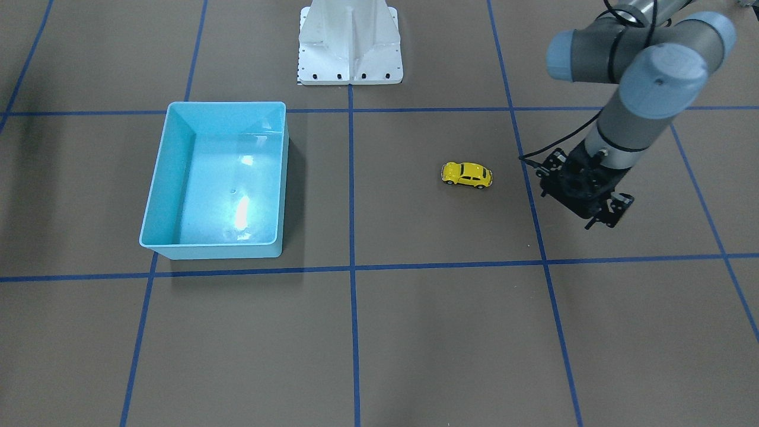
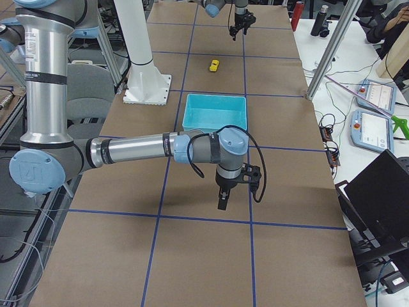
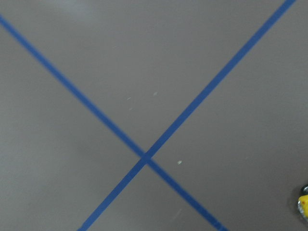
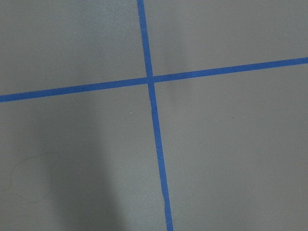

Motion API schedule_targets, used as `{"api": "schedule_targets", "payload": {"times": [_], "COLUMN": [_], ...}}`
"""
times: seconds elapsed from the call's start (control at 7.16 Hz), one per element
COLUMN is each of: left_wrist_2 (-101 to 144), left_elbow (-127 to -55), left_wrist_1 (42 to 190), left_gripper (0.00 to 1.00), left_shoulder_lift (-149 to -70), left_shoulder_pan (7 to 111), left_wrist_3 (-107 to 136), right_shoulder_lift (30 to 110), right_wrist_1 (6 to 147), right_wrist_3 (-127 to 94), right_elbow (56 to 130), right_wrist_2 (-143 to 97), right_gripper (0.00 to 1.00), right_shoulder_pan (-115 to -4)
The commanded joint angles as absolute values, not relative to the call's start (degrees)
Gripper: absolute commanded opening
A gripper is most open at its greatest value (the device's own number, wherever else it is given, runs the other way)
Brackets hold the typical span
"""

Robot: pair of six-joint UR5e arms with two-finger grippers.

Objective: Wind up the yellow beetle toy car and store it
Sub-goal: 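Lower the left gripper over the yellow beetle toy car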

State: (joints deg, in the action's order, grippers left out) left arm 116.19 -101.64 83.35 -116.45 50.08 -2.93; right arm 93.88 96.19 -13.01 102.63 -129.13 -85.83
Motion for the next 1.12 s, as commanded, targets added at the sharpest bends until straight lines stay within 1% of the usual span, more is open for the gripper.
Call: {"api": "schedule_targets", "payload": {"times": [0.0, 0.14, 0.42, 0.7, 0.84, 0.98], "left_wrist_2": [110.2, 105.9, 99.9, 96.8, 95.0, 95.1], "left_elbow": [-102.4, -103.3, -106.2, -105.9, -105.1, -104.9], "left_wrist_1": [73.9, 69.1, 64.8, 64.7, 65.0, 65.3], "left_gripper": [1.0, 1.0, 1.0, 1.0, 1.0, 1.0], "left_shoulder_lift": [-122.8, -125.0, -125.8, -125.4, -125.2, -125.1], "left_shoulder_pan": [40.9, 36.3, 29.6, 25.3, 22.9, 22.3], "left_wrist_3": [-3.6, -9.1, -15.3, -16.1, -25.3, -28.7], "right_shoulder_lift": [93.9, 94.0, 94.0, 94.0, 94.0, 94.0], "right_wrist_1": [96.2, 96.2, 96.3, 96.4, 96.4, 96.4], "right_wrist_3": [-13.0, -13.0, -13.0, -13.0, -13.0, -13.0], "right_elbow": [102.6, 102.5, 102.6, 102.6, 102.6, 102.6], "right_wrist_2": [-129.1, -129.2, -129.2, -129.2, -129.2, -129.2], "right_gripper": [1.0, 1.0, 1.0, 1.0, 1.0, 1.0], "right_shoulder_pan": [-85.9, -85.9, -85.9, -85.9, -85.9, -85.9]}}
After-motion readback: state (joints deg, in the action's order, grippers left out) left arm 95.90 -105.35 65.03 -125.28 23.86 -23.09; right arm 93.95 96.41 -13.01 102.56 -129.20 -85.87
